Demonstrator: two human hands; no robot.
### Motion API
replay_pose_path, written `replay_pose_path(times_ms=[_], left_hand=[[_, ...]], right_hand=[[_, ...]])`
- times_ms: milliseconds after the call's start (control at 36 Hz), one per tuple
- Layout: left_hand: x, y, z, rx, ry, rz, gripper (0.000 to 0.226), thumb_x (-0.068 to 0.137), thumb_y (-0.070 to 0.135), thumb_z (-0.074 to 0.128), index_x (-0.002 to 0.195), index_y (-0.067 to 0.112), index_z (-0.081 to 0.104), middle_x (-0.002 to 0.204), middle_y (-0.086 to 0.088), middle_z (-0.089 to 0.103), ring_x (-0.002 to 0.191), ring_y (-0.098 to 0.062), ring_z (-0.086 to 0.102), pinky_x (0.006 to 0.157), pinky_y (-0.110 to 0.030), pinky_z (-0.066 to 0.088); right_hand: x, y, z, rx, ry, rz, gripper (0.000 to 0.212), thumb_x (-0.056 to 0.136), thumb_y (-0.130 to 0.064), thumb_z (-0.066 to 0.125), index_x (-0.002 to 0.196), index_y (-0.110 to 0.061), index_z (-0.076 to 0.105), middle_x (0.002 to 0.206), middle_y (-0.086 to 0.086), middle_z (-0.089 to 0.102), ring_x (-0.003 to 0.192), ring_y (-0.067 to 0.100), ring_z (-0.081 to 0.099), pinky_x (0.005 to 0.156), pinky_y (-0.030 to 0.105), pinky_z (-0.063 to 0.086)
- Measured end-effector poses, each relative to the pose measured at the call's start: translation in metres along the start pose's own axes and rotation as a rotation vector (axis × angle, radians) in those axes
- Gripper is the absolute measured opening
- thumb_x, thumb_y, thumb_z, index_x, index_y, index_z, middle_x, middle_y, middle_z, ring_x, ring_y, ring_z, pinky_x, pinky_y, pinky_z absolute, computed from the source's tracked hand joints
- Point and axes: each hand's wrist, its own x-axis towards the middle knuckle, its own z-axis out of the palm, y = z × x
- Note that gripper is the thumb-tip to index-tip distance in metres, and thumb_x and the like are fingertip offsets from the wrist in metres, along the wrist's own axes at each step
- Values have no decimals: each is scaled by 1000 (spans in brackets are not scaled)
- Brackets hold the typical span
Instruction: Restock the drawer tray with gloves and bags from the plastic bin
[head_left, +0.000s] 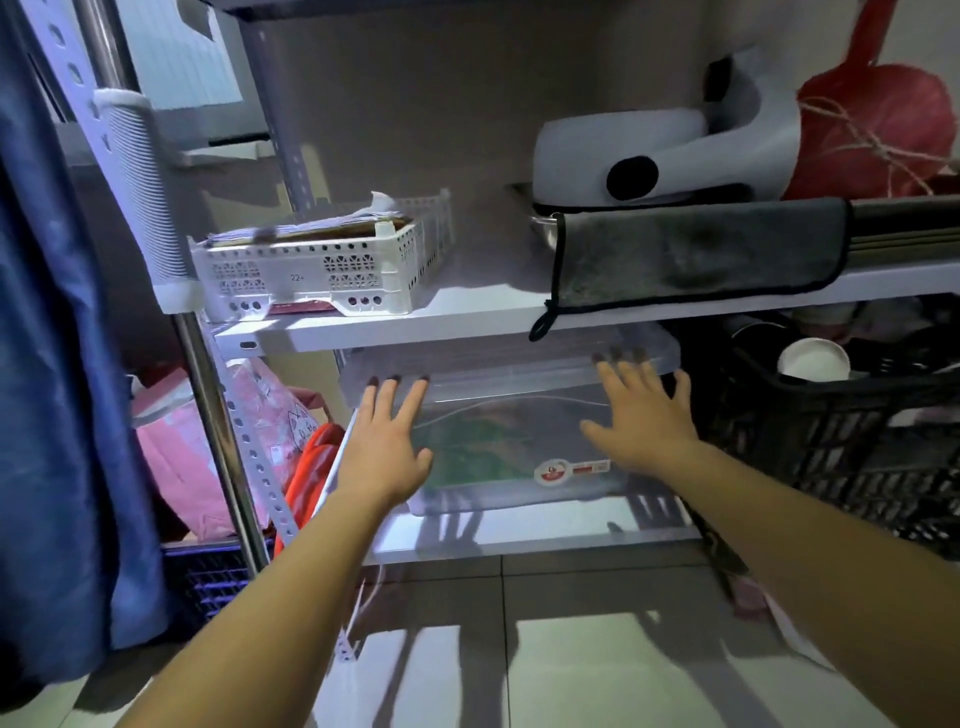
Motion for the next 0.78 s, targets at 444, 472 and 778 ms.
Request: replay_pose_path(times_ms=[444,472,778], left_hand=[[6,-3,-9,56,9,-11,83,86,38,62,155,28,17,159,-10,22,146,-35,16,121,-49,18],[7,-3,-10,61,1,-8,84,86,39,61,156,28,16,160,-10,22,147,-35,16,121,-49,18],[0,12,-26,63,-149,-45,90,83,54,53,157,34,4,165,-5,9,151,-33,4,120,-51,10]], right_hand=[[2,-10,-24,9,55,38,70,86,-51,53,148,-27,29,151,1,32,141,32,22,111,60,21],[0,-10,-24,8,49,38,71,87,-50,53,149,-28,27,152,1,31,142,31,21,112,60,20],[-25,4,-27,12,-160,60,92,91,-49,53,154,-39,-13,166,-3,-14,150,25,-21,119,59,-6]])
